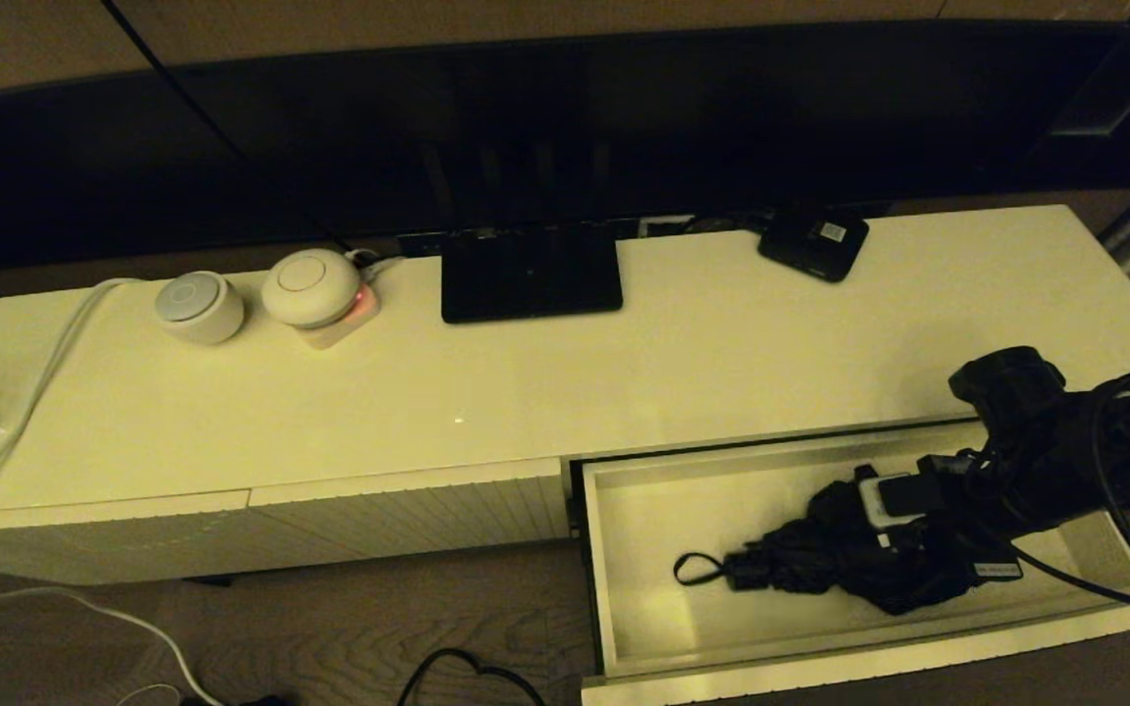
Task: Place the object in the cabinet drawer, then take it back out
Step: Take the umbrella out of the drawer and put it on the table
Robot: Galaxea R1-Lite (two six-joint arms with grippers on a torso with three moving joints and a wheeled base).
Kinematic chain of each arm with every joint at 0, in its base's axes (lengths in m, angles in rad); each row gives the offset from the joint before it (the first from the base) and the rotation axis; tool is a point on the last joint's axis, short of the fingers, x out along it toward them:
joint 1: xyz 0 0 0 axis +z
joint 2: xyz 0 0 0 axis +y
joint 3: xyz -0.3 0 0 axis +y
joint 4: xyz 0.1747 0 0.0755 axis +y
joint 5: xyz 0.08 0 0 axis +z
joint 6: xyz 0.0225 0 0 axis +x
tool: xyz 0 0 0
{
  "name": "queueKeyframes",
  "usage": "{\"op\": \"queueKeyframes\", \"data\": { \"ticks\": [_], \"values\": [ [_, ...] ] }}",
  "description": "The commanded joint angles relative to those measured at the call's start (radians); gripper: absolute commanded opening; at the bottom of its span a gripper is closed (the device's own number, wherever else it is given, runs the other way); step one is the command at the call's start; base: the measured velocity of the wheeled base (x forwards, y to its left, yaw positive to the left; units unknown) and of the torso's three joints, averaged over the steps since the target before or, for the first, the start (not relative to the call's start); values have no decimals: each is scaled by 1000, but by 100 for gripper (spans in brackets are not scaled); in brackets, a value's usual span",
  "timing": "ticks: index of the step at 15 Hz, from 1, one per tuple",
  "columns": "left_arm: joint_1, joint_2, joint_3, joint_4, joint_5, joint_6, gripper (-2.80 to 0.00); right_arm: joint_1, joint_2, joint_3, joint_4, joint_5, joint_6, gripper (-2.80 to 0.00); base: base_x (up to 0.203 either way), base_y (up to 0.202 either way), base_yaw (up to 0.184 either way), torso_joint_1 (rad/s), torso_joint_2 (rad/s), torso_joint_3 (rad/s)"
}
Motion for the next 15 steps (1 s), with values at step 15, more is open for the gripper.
{"op": "queueKeyframes", "data": {
  "ticks": [15],
  "values": [
    [0,0,3,0,0,1,-280,2,-527,90,13,8,29,-280,0,0,0,0,0,0]
  ]
}}
